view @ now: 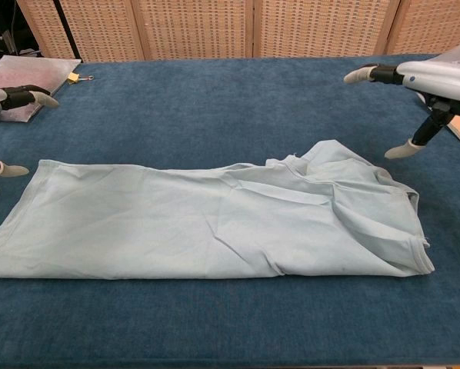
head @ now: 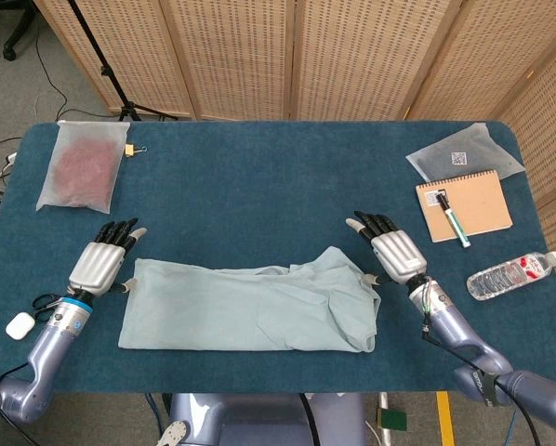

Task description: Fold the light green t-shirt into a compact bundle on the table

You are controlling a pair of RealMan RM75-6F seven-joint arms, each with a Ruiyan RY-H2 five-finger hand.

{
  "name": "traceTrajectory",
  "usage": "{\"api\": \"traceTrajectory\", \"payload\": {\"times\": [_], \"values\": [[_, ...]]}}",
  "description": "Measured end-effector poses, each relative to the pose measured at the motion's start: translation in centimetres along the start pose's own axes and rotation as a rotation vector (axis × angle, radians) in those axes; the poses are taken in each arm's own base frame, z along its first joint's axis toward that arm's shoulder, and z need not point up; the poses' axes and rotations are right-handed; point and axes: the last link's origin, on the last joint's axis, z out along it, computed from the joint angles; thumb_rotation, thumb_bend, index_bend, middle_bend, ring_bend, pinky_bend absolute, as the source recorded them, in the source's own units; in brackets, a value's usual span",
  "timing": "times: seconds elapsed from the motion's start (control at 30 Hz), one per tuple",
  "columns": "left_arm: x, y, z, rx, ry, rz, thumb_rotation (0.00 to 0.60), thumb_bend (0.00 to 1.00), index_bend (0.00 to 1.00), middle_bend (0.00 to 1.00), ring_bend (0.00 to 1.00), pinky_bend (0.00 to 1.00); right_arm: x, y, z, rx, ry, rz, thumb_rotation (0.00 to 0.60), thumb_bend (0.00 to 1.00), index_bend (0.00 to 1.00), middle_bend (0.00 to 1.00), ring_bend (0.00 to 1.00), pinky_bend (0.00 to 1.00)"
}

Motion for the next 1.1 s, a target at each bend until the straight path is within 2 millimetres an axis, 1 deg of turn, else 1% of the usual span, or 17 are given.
{"api": "traceTrajectory", "payload": {"times": [0.13, 0.23, 0.33, 0.4, 0.5, 0.6, 0.87, 0.9, 0.97, 1.03, 1.1], "values": [[0.7, -0.8, -0.4, 0.028, 0.0, 0.004, 0.6, 0.21, 0.0, 0.0, 0.0, 0.0, 1.9, -0.3, -1.4, 0.022, 0.067, 0.007, 0.6, 0.06, 0.0, 0.0, 0.0, 0.05], [1.1, -1.3, -0.5, 0.045, -0.001, 0.006, 0.6, 0.21, 0.0, 0.0, 0.0, 0.0, 3.3, -0.2, -3.1, 0.032, 0.111, 0.007, 0.6, 0.05, 0.0, 0.0, 0.0, 0.05], [1.6, -2.0, -0.6, 0.059, 0.002, 0.004, 0.6, 0.21, 0.0, 0.0, 0.0, 0.0, 4.4, 0.1, -5.5, 0.034, 0.138, 0.0, 0.6, 0.05, 0.0, 0.0, 0.0, 0.05], [1.8, -2.1, -0.6, 0.061, 0.001, 0.005, 0.6, 0.21, 0.0, 0.0, 0.0, 0.0, 4.8, 0.4, -7.5, 0.034, 0.144, -0.006, 0.6, 0.04, 0.0, 0.0, 0.0, 0.05], [1.7, -2.1, -0.4, 0.059, -0.012, 0.005, 0.6, 0.22, 0.0, 0.0, 0.0, 0.0, 4.8, 0.9, -10.1, 0.037, 0.141, -0.021, 0.6, 0.04, 0.0, 0.0, 0.0, 0.05], [1.5, -1.8, -0.1, 0.059, -0.032, -0.004, 0.6, 0.23, 0.04, 0.0, 0.0, 0.0, 4.7, 1.0, -12.0, 0.038, 0.155, -0.026, 0.6, 0.04, 0.0, 0.0, 0.0, 0.05], [0.8, -1.1, 0.8, 0.083, -0.065, -0.016, 0.6, 0.25, 0.23, 0.0, 0.0, 0.0, 4.3, 0.9, -16.9, 0.04, 0.235, -0.018, 0.6, 0.04, 0.0, 0.0, 0.0, 0.05], [0.7, -1.1, 0.8, 0.086, -0.067, -0.018, 0.6, 0.25, 0.25, 0.0, 0.0, 0.0, 4.2, 0.9, -17.4, 0.043, 0.24, -0.014, 0.6, 0.04, 0.0, 0.0, 0.0, 0.05], [0.6, -0.9, 1.0, 0.091, -0.069, -0.019, 0.6, 0.25, 0.31, 0.0, 0.0, 0.0, 3.9, 1.0, -18.1, 0.048, 0.245, -0.004, 0.6, 0.04, 0.0, 0.0, 0.0, 0.05], [0.5, -0.7, 1.1, 0.097, -0.067, -0.023, 0.6, 0.25, 0.35, 0.0, 0.0, 0.0, 3.9, 1.1, -18.3, 0.051, 0.244, 0.004, 0.6, 0.04, 0.0, 0.0, 0.0, 0.05], [0.4, -0.4, 1.2, 0.104, -0.062, -0.026, 0.6, 0.25, 0.35, 0.0, 0.0, 0.0, 4.0, 1.2, -18.5, 0.055, 0.251, 0.008, 0.6, 0.04, 0.0, 0.0, 0.0, 0.05]]}}
